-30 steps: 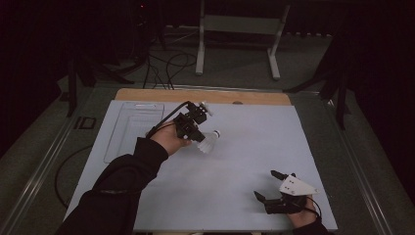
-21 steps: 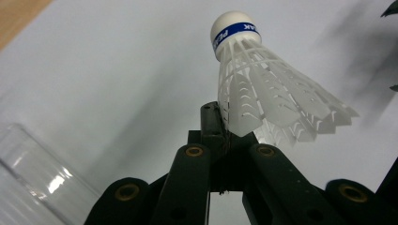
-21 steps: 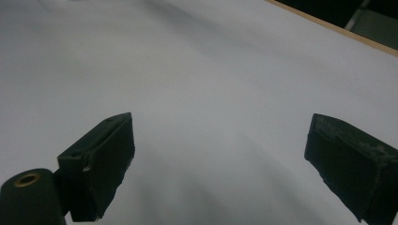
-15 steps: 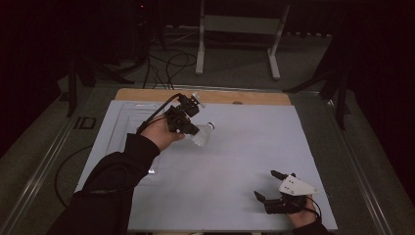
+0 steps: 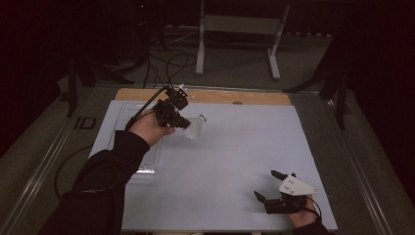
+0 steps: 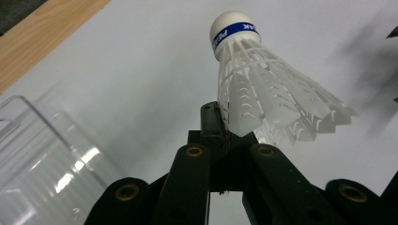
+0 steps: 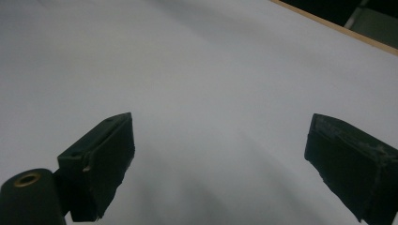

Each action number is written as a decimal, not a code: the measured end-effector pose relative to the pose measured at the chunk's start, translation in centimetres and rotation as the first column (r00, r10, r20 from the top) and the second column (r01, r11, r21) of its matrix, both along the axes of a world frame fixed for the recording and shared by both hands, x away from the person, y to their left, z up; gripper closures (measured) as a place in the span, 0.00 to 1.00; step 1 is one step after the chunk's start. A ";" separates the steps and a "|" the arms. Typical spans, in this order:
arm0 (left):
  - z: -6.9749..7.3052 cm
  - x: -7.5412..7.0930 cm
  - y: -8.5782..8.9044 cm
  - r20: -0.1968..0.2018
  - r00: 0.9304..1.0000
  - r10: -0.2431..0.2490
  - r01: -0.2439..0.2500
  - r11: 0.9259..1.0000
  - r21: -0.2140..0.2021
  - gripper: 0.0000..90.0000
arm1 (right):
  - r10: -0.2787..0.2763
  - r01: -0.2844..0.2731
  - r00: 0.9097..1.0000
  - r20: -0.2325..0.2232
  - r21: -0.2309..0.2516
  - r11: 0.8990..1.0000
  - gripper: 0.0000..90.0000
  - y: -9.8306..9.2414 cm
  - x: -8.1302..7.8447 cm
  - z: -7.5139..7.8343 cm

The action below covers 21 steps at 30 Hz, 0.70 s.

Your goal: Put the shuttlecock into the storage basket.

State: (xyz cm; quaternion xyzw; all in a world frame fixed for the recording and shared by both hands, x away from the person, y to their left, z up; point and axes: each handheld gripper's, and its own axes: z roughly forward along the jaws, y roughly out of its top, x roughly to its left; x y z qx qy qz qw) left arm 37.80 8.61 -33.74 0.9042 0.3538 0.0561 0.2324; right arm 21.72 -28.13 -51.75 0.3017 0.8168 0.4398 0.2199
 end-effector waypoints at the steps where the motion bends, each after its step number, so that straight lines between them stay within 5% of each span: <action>1: 0.0 0.0 0.0 0.000 1.000 0.000 0.000 1.000 0.000 1.00 | 0.000 0.000 1.000 0.000 0.000 1.000 0.10 0.0 0.0 0.0; 21: 0.7 0.1 5.5 0.021 0.994 0.111 -0.111 0.994 -0.004 1.00 | 0.002 -0.002 1.000 -0.002 -0.005 1.000 0.10 0.1 0.0 -0.1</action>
